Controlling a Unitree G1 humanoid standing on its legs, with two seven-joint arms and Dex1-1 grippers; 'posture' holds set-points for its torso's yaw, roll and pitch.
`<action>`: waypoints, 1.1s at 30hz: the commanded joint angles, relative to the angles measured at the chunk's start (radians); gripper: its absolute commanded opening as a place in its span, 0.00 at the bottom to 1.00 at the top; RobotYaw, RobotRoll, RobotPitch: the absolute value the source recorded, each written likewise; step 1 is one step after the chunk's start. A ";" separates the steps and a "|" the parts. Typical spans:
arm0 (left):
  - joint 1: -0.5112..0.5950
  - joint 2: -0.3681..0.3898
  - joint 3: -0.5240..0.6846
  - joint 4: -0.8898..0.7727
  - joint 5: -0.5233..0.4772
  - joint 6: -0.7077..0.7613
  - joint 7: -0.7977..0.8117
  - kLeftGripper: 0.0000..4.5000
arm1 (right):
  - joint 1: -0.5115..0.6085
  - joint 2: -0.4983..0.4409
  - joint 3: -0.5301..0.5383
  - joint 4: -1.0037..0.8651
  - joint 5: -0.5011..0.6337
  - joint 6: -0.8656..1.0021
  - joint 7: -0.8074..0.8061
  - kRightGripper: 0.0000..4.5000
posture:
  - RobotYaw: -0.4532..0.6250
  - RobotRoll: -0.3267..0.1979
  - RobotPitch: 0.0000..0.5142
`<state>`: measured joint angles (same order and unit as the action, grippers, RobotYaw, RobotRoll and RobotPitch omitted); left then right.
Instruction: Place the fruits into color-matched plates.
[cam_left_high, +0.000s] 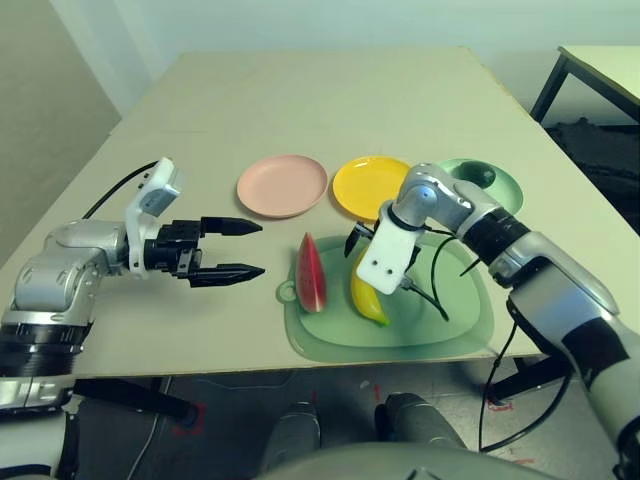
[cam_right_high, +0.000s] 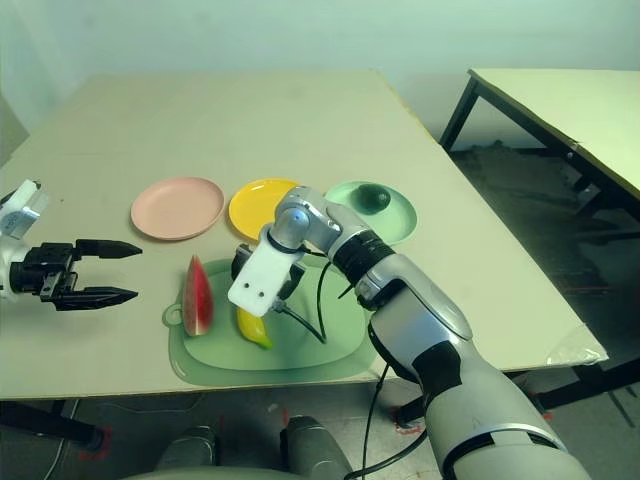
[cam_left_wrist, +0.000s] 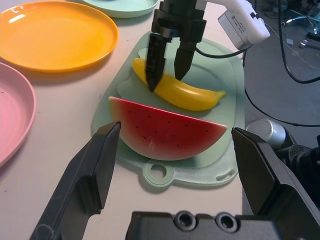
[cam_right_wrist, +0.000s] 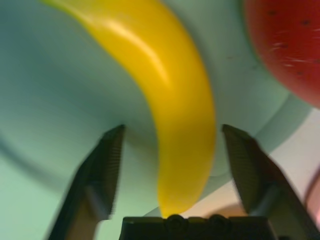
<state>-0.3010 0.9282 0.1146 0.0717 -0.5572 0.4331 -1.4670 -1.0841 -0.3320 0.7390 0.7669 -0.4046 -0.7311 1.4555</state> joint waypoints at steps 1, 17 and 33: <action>-0.004 0.000 0.017 0.003 0.001 -0.020 0.003 1.00 | 0.029 -0.052 0.010 -0.024 0.021 -0.003 0.066 0.56 | 0.40 0.62 0.09; -0.040 -0.020 0.009 0.059 0.008 0.022 0.063 1.00 | -0.031 -0.151 -0.097 0.035 0.097 0.094 0.058 0.35 | 0.36 0.62 0.09; -0.053 -0.013 0.018 0.044 0.028 0.185 0.252 1.00 | -0.299 0.040 -0.129 0.548 -0.117 0.278 -0.527 0.35 | 0.38 0.62 0.11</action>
<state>-0.3543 0.9044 0.1213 0.1202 -0.5441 0.6085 -1.2249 -1.3669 -0.3033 0.6288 1.2972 -0.5102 -0.4863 0.9722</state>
